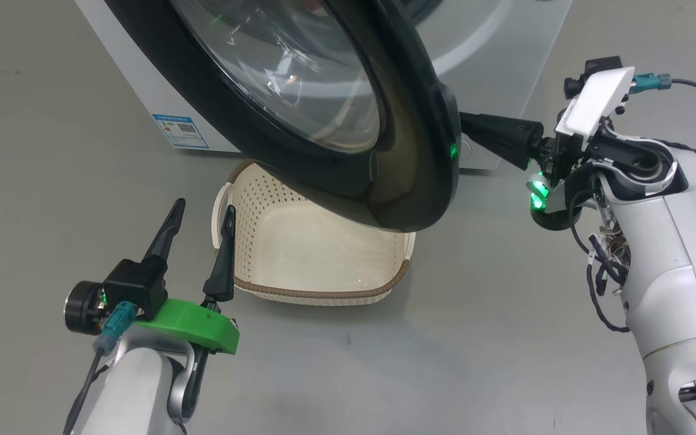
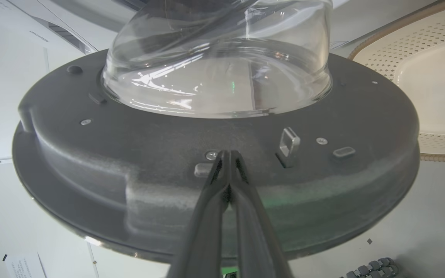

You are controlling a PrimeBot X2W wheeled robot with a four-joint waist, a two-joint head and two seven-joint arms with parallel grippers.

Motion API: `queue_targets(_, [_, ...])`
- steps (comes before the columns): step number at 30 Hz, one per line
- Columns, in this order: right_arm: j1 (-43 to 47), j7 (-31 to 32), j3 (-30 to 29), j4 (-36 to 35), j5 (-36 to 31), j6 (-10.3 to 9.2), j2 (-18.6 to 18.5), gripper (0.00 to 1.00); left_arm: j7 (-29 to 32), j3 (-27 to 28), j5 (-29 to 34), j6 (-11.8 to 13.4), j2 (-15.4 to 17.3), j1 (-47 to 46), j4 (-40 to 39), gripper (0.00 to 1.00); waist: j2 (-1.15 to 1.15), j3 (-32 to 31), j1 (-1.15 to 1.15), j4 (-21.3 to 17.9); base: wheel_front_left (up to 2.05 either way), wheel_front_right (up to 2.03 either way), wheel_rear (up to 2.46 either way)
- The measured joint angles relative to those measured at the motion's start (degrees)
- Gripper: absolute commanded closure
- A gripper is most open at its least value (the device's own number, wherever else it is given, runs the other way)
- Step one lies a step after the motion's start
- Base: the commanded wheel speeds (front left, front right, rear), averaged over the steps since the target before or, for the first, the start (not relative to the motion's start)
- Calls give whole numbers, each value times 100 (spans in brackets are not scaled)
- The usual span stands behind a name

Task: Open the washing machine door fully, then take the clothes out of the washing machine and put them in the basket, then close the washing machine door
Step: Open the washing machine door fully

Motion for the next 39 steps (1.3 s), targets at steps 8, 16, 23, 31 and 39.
queue_targets(8, [439, 94, 300, -250, 94, 16, 79, 100, 0, -7, 1, 24, 2, 139, 25, 0, 0, -274, 0, 15, 0, 0, 0])
queue_targets(16, [633, 69, 578, -686, 143, 45, 88, 100, 1, -118, 1, 41, 13, 207, 27, 0, 0, -398, 0, 74, 0, 0, 0])
queue_targets(23, [907, 35, 910, -995, 505, 46, 66, 100, 0, -181, -2, 41, 14, 210, 27, 0, 0, -445, 0, 197, 0, 0, 0])
queue_targets(31, [1193, -132, 1306, -1270, 704, 47, 85, 100, 1, -265, -27, 47, 15, 253, 35, 0, 0, -529, 0, 418, 0, 0, 0])
queue_targets(39, [1366, -334, 1667, -1478, 867, 47, 82, 100, 0, -304, -144, 91, 18, 268, 34, 0, 0, -576, 0, 654, 0, 0, 0])
